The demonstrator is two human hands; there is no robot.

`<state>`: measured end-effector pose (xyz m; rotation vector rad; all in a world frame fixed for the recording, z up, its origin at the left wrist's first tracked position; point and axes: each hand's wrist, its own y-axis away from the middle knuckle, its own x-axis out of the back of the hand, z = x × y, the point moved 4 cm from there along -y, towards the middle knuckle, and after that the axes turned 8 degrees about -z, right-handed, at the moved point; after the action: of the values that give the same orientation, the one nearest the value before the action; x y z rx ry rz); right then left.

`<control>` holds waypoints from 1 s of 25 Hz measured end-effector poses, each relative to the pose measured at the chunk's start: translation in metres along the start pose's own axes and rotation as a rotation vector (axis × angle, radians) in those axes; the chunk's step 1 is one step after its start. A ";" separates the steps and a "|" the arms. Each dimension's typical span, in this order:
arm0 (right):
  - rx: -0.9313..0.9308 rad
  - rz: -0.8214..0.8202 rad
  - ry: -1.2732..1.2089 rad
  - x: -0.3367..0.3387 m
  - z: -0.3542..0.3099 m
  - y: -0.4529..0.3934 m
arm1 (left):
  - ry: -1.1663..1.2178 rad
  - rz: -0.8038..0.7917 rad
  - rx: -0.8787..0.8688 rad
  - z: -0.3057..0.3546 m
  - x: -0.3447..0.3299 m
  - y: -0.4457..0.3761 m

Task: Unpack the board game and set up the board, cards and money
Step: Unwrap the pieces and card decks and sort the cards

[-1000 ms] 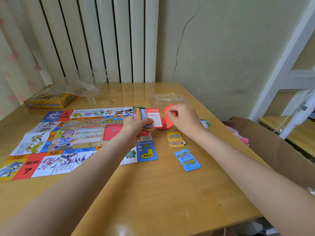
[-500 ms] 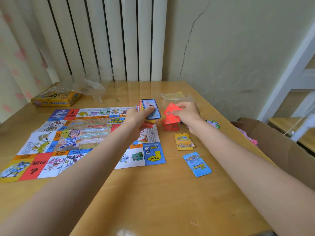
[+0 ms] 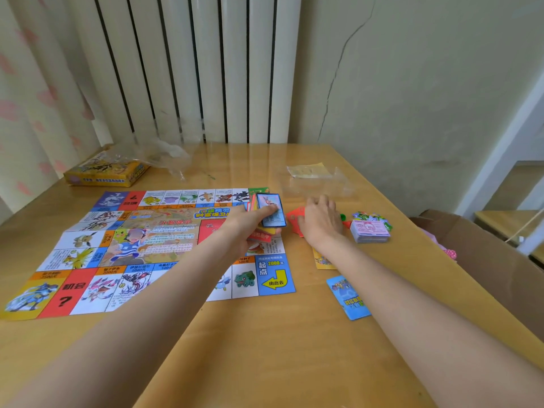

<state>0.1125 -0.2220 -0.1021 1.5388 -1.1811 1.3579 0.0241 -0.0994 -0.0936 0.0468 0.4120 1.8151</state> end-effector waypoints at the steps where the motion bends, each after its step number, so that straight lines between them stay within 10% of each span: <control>1: 0.017 0.036 0.039 0.003 0.000 0.002 | -0.006 -0.001 0.005 -0.001 -0.001 0.000; 4: 0.067 0.070 -0.371 0.021 0.001 0.005 | -0.004 -0.014 0.011 -0.004 0.000 -0.002; 7: 0.178 -0.301 -0.964 0.032 -0.004 0.016 | 0.050 -0.104 0.049 -0.003 -0.008 0.003; 13: 0.162 -0.358 -1.040 0.048 0.020 0.034 | 0.157 -0.367 0.109 -0.004 -0.026 0.022; 25: 0.146 -0.787 -0.491 0.041 0.066 0.088 | -0.046 -0.272 0.130 -0.025 -0.031 0.041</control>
<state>0.0476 -0.3165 -0.0748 2.1997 -0.6006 0.5618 -0.0106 -0.1444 -0.0991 0.1170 0.4791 1.5158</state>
